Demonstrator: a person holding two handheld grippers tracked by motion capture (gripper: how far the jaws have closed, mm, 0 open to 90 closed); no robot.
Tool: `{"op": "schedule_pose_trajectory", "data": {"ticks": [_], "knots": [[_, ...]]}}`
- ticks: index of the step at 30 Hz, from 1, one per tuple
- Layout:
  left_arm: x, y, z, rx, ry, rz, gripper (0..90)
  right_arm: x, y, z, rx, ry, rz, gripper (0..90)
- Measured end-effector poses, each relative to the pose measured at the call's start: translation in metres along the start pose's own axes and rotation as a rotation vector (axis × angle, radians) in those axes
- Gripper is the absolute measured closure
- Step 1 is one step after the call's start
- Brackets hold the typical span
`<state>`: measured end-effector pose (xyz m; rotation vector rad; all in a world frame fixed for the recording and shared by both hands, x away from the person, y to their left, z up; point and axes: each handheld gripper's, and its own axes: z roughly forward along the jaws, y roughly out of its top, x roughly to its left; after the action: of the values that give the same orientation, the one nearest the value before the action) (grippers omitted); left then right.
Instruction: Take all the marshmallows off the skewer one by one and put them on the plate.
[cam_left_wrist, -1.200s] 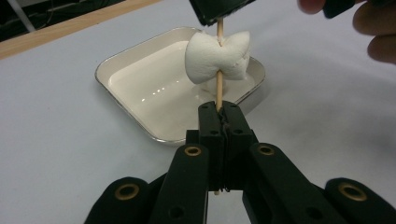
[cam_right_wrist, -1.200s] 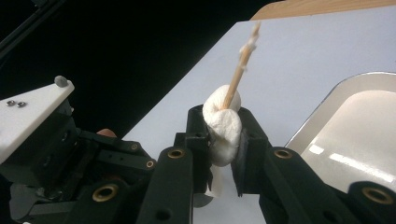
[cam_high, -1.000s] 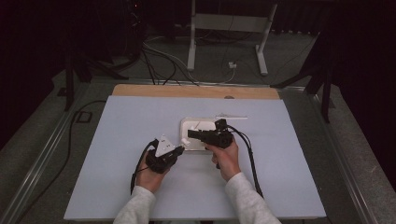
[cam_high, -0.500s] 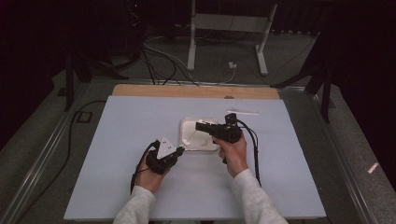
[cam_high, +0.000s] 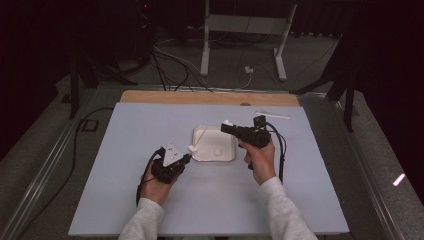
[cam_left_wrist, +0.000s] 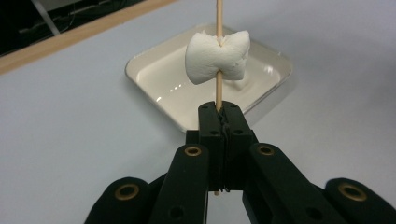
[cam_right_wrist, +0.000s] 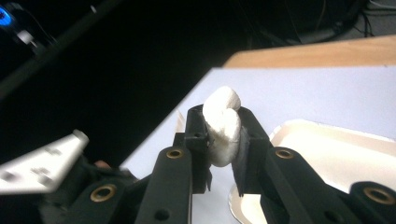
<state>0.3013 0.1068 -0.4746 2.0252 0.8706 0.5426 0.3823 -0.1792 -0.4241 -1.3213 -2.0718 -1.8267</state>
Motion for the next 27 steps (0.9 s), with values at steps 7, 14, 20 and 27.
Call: {"op": "schedule_pose_trajectory", "data": {"ticks": [7,14,20,27], "knots": [[-0.001,0.001,-0.001,-0.004,-0.002,-0.012,90.0,-0.004,-0.013,0.019,0.088,-0.096,-0.05,75.7],[0.001,0.001,-0.002,-0.012,-0.011,-0.032,90.0,-0.015,-0.022,0.029,0.169,-0.21,-0.079,74.4],[-0.001,0.001,0.0,-0.006,-0.017,-0.03,90.0,-0.032,-0.033,0.037,0.226,-0.263,-0.048,73.1],[0.0,0.001,0.0,-0.006,-0.016,-0.034,90.0,-0.033,-0.038,0.044,0.265,-0.323,-0.057,52.0]]}}
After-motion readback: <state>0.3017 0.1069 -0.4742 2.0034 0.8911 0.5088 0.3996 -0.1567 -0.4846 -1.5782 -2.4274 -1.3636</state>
